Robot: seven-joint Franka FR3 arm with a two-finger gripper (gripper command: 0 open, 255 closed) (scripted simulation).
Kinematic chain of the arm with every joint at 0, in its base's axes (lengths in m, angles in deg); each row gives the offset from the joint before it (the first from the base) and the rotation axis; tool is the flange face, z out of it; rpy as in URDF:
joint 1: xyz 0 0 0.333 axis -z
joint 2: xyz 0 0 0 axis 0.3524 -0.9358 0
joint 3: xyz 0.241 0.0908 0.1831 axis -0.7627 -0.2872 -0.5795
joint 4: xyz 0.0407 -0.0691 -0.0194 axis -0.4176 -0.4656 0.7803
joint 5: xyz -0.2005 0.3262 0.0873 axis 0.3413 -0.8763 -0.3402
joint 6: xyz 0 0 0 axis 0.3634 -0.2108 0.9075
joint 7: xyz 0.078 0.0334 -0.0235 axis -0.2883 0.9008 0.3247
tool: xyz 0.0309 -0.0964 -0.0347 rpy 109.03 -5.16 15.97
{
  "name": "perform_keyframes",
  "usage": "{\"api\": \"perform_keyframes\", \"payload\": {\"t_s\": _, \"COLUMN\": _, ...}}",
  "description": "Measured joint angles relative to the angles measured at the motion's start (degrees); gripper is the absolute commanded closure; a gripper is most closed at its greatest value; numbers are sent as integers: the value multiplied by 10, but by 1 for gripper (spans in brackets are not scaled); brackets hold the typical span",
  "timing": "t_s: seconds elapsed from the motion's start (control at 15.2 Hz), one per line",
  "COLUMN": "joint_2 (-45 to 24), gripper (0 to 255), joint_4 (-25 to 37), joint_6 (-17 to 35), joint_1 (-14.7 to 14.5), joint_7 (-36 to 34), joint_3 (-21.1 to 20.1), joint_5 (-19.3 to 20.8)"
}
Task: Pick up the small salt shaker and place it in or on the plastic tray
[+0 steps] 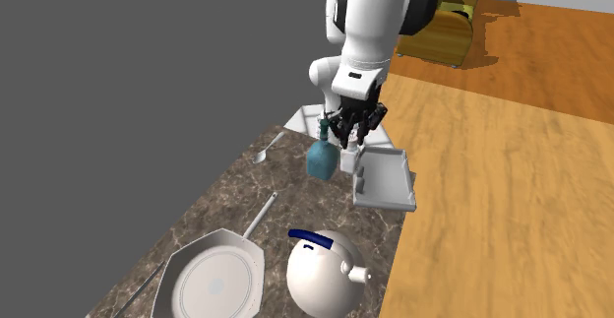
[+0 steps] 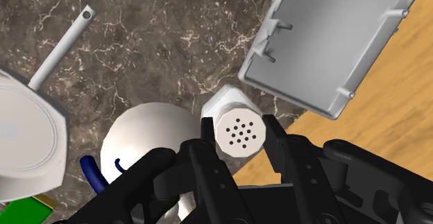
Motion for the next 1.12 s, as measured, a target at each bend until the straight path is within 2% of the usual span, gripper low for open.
{"api": "perform_keyframes", "payload": {"t_s": 0.79, "joint_2": 120, "gripper": 255, "joint_4": -84, "joint_6": -43, "joint_1": -50, "joint_7": -161, "joint_3": -119, "joint_5": -27}}
{"api": "perform_keyframes", "payload": {"t_s": 1.12, "joint_2": 127, "gripper": 255, "joint_4": -117, "joint_6": -16, "joint_1": -53, "joint_7": -171, "joint_3": -126, "joint_5": -30}}
